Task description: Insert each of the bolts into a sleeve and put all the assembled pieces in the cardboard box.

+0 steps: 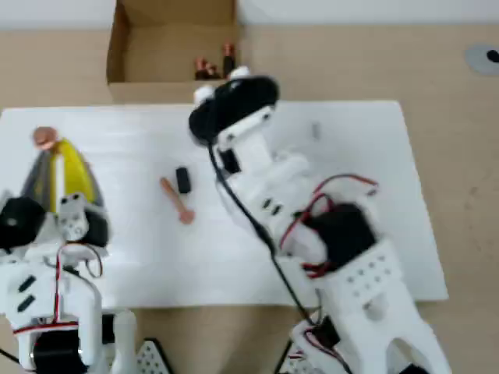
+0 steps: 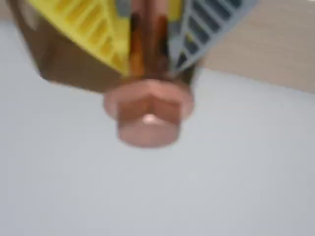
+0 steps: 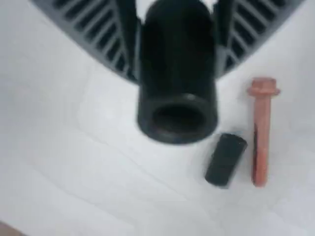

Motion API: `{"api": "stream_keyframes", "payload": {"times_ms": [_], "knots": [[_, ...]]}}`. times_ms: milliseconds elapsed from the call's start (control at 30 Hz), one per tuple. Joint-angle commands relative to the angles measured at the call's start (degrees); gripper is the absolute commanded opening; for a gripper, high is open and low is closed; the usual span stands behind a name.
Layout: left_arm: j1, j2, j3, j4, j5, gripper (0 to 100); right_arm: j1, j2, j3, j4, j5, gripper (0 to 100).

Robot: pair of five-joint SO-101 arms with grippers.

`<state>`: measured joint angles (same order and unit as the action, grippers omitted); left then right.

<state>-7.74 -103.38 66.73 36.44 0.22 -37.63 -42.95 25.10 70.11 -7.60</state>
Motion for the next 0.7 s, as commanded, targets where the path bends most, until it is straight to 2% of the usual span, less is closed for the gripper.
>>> {"api": "stream_keyframes", "payload": {"times_ms": [0, 100, 300, 600, 667], "knots": [[6.07, 0.40, 0.53, -1.67, 0.26, 1, -2.86, -4.35, 13.85, -16.00, 2.20, 1.0], [9.85, 0.40, 0.62, -1.67, 0.26, 1, -5.32, -7.34, 22.73, -26.46, 4.40, 1.0], [11.08, 0.40, 0.26, -1.58, 1.05, 1, -9.36, -16.92, 33.54, -41.05, 4.48, 1.0], [11.60, 0.40, -0.70, -1.32, 11.87, 1, -13.85, -31.87, 46.20, -45.80, 4.48, 1.0], [15.03, 0.40, -2.37, 0.79, 12.57, 1, -13.76, -33.98, 48.04, -46.51, 4.48, 1.0]]}}
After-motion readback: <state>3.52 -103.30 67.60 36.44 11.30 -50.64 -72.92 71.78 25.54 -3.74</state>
